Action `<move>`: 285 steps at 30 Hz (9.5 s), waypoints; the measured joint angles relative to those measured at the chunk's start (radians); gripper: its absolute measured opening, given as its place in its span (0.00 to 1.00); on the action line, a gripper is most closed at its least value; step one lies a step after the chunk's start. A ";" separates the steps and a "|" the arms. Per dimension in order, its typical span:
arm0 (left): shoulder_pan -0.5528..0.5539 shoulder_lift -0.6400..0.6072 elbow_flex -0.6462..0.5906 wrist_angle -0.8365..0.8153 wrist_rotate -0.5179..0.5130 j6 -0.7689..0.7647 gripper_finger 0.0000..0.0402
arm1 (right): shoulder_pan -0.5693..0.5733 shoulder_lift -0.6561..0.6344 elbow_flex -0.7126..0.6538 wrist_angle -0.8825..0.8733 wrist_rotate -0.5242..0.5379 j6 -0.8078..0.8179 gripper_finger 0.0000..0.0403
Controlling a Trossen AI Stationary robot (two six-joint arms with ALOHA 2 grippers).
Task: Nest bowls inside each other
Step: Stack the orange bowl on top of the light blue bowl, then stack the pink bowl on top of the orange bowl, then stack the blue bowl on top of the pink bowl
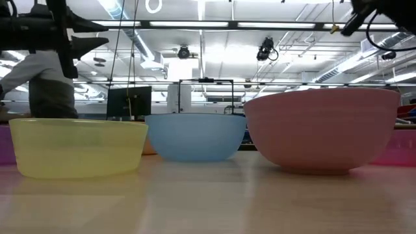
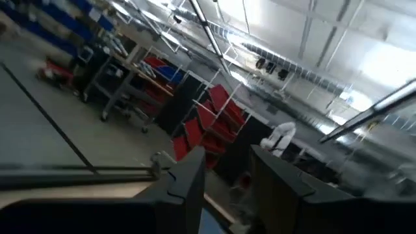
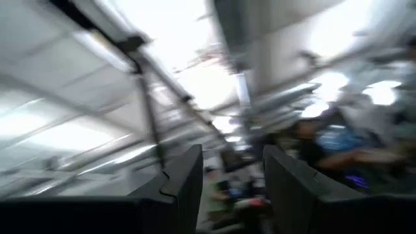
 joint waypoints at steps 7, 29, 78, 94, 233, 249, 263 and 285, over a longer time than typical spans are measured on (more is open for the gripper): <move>0.000 0.000 0.000 -0.001 0.136 0.031 0.32 | 0.000 0.052 0.001 -0.073 0.116 0.117 0.38; -0.002 0.001 0.001 -0.047 0.195 0.072 0.32 | -0.006 0.263 0.002 -0.105 0.295 0.092 0.36; 0.077 1.117 0.946 -1.515 0.332 0.536 0.32 | -0.014 1.497 1.587 -2.004 0.390 0.148 0.30; 0.202 1.122 0.737 -1.299 0.506 0.526 0.32 | 0.067 1.453 1.586 -2.077 0.405 0.188 0.30; 0.043 1.381 1.457 -1.641 0.456 0.399 0.30 | 0.121 1.315 1.258 -1.694 0.305 0.298 0.00; 0.012 1.191 1.458 -1.727 0.355 0.245 0.30 | -0.084 1.375 1.255 -1.456 0.130 0.141 0.17; -0.090 0.978 1.459 -1.704 0.336 0.140 0.30 | -0.094 1.356 1.267 -1.733 0.387 0.127 0.34; -0.148 0.989 1.458 -1.743 0.293 0.075 0.30 | -0.183 1.377 1.047 -1.718 0.189 0.222 0.35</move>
